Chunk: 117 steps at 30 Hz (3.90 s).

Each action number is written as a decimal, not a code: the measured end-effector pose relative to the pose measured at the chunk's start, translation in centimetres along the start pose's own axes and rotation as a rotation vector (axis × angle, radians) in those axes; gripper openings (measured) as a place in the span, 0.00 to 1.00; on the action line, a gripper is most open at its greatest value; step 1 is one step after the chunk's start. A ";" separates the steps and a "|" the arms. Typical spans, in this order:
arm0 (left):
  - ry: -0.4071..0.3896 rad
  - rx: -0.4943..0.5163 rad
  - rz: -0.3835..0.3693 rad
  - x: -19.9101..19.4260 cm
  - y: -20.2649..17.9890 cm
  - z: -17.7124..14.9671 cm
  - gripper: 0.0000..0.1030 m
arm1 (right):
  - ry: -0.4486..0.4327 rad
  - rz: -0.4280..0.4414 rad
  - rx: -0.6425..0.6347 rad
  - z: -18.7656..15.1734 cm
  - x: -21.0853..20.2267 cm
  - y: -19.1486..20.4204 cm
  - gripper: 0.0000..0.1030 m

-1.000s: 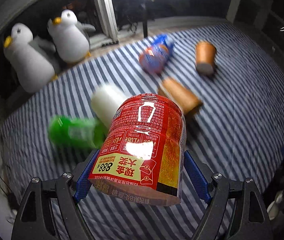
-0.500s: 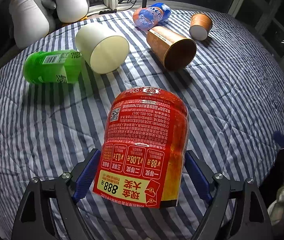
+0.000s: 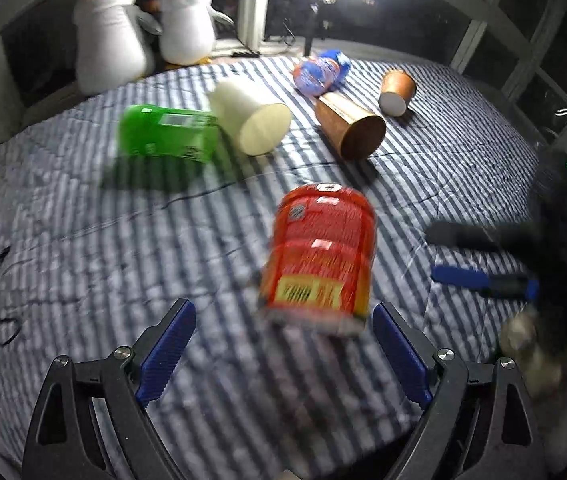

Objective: Flip cup upside down
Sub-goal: 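Close the right gripper on the red container while the left gripper releases it, then carry the red container with the right gripper and lower it toward the bedsheet, then set the red container upright on the bedsheet and open the right gripper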

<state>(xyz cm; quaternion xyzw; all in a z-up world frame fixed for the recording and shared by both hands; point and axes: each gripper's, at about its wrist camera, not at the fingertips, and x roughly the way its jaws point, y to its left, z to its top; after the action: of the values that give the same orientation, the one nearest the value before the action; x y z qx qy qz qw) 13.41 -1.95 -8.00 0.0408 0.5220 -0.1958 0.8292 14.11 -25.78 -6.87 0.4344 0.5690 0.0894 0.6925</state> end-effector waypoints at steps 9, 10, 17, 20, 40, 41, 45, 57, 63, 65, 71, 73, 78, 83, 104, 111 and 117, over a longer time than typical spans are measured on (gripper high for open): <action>-0.055 -0.110 -0.007 -5.0 4.5 -5.5 0.90 | 0.108 -0.082 0.058 2.4 5.3 3.1 0.86; -0.062 -0.124 -0.005 -5.4 5.0 -6.1 0.90 | 0.112 -0.094 0.058 2.6 5.7 3.2 0.86; -0.083 -0.178 0.007 -6.4 7.0 -8.0 0.90 | 0.128 -0.147 0.066 3.5 8.2 3.6 0.86; -0.088 -0.190 0.010 -6.6 7.5 -8.2 0.90 | 0.138 -0.148 0.076 3.7 9.1 3.3 0.85; -0.163 -0.219 -0.026 -6.2 5.7 -6.8 0.90 | -0.005 -0.153 -0.298 3.2 4.7 6.7 0.83; -0.164 -0.224 -0.035 -6.1 5.7 -6.8 0.90 | -0.044 -0.171 -0.355 3.1 4.2 7.2 0.83; -0.160 -0.235 -0.031 -6.0 5.8 -6.8 0.90 | -0.161 -0.233 -0.512 2.9 3.3 8.4 0.83; -0.162 -0.236 -0.003 -5.8 5.5 -7.0 0.90 | -0.360 -0.344 -0.755 2.2 4.6 9.9 0.83; -0.192 -0.206 0.046 -6.0 4.4 -6.9 0.90 | -0.387 -0.366 -0.776 2.2 4.7 9.5 0.83; -0.208 -0.190 0.073 -6.2 3.9 -6.7 0.90 | -0.390 -0.374 -0.781 2.2 4.7 9.4 0.83; -0.231 -0.160 0.094 -6.5 2.8 -6.4 0.90 | -0.390 -0.381 -0.792 1.7 4.7 9.1 0.83; -0.232 -0.154 0.094 -6.5 2.6 -6.3 0.90 | -0.388 -0.381 -0.794 1.5 4.7 9.2 0.83; -0.232 -0.150 0.092 -6.2 2.4 -6.3 0.90 | -0.382 -0.384 -0.800 1.2 4.6 9.1 0.83; -0.229 -0.150 0.088 -6.0 2.5 -6.3 0.90 | -0.376 -0.384 -0.795 0.8 4.4 8.8 0.83; -0.330 -0.123 0.152 -6.8 1.0 -5.2 0.90 | -0.386 -0.381 -0.843 -2.9 1.4 9.2 0.84; -0.460 -0.108 0.206 -8.8 -0.5 -4.4 0.90 | -0.453 -0.349 -0.835 -5.8 -2.7 9.9 0.85; -0.547 -0.102 0.234 -10.4 -1.7 -3.9 0.90 | -0.522 -0.363 -0.836 -8.5 -5.9 10.3 0.85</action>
<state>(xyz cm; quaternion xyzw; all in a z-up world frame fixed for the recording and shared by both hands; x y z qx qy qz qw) 5.50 0.47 -0.37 0.0048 0.2801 -0.0762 0.9569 8.57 -18.88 4.77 0.0233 0.3592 0.0764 0.9298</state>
